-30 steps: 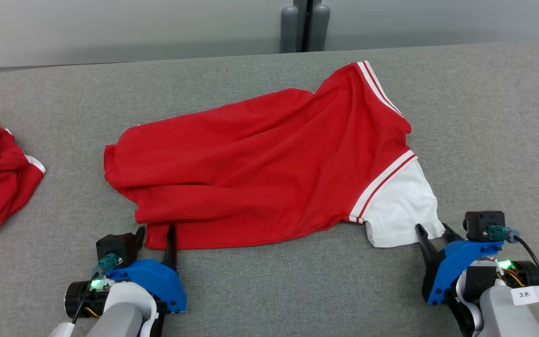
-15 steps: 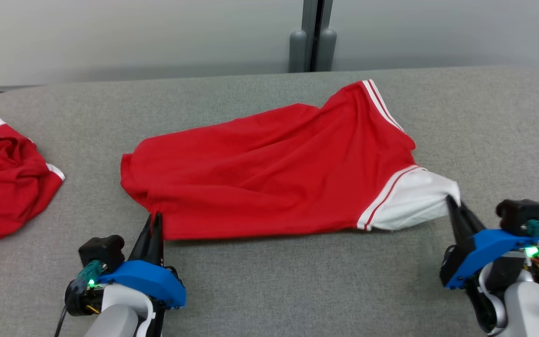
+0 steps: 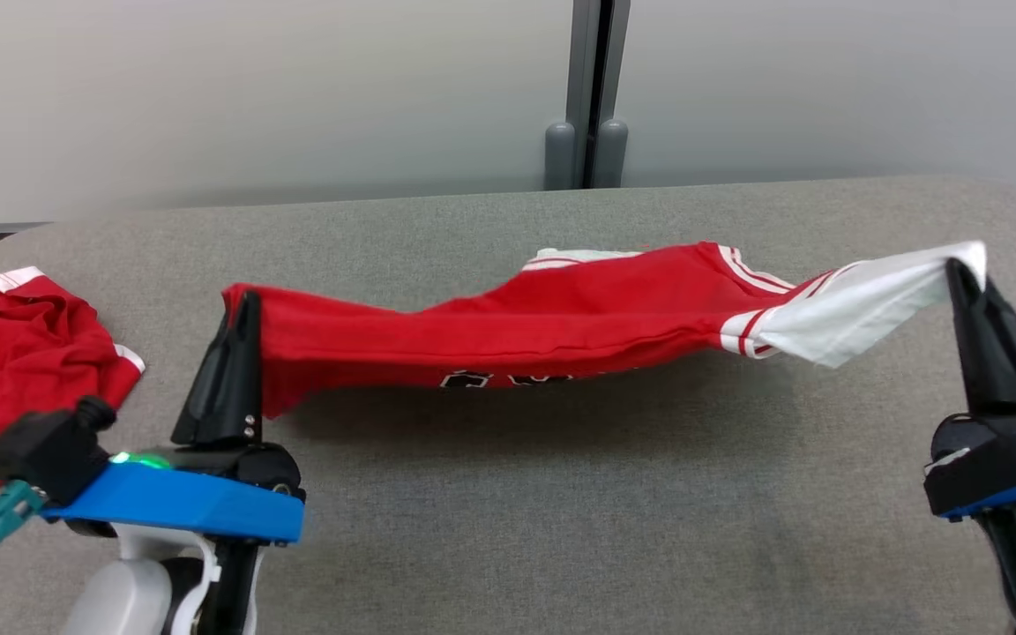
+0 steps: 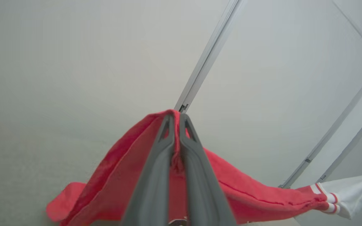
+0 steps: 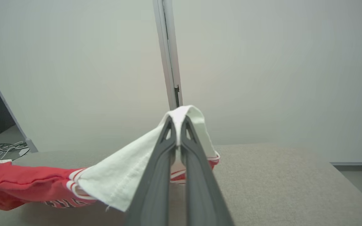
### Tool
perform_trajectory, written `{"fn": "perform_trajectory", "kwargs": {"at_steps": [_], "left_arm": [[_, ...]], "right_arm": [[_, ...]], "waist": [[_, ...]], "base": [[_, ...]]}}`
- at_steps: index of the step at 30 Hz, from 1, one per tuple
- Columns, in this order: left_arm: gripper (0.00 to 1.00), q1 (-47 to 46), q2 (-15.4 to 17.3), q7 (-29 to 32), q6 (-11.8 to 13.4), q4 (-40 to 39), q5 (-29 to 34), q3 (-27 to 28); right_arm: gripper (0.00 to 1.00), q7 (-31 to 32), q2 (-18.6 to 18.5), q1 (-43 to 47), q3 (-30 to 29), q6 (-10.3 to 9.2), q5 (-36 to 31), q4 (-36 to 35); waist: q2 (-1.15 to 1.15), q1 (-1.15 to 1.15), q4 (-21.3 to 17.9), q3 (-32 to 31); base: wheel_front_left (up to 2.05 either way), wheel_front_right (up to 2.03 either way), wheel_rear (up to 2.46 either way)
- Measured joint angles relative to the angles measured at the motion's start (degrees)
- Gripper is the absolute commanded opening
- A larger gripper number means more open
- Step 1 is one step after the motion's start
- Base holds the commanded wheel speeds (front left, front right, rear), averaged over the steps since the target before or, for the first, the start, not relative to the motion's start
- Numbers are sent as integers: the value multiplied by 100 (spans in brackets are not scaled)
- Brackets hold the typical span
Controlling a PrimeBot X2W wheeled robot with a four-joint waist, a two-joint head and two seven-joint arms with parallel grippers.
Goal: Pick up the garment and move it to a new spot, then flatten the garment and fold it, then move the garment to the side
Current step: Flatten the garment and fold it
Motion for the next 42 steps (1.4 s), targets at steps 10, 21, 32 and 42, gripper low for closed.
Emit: {"fn": "perform_trajectory", "kwargs": {"at_steps": [10,21,32,42], "left_arm": [[0,-375,499,973,285,-1690,-581,466],[0,-1158,870,2273,523,-1346,-1120,387],[0,-3938,999,2350,212,606,-478,257],[0,-5816,896,1389,-108,1675,197,301]], "right_arm": [[0,721,-394,-531,0,0,-534,-1494],[0,1378,-1418,-2018,532,0,-283,-737],[0,765,-1427,-5242,1221,0,-247,1737],[0,-1370,-1181,-7354,1325,1,-1065,3088]], "waist": [[0,0,-76,-93],[0,0,-186,371],[2,4,-325,1743],[2,2,-264,2290]], "base": [[0,0,0],[0,0,0],[0,0,0],[0,0,0]]}}
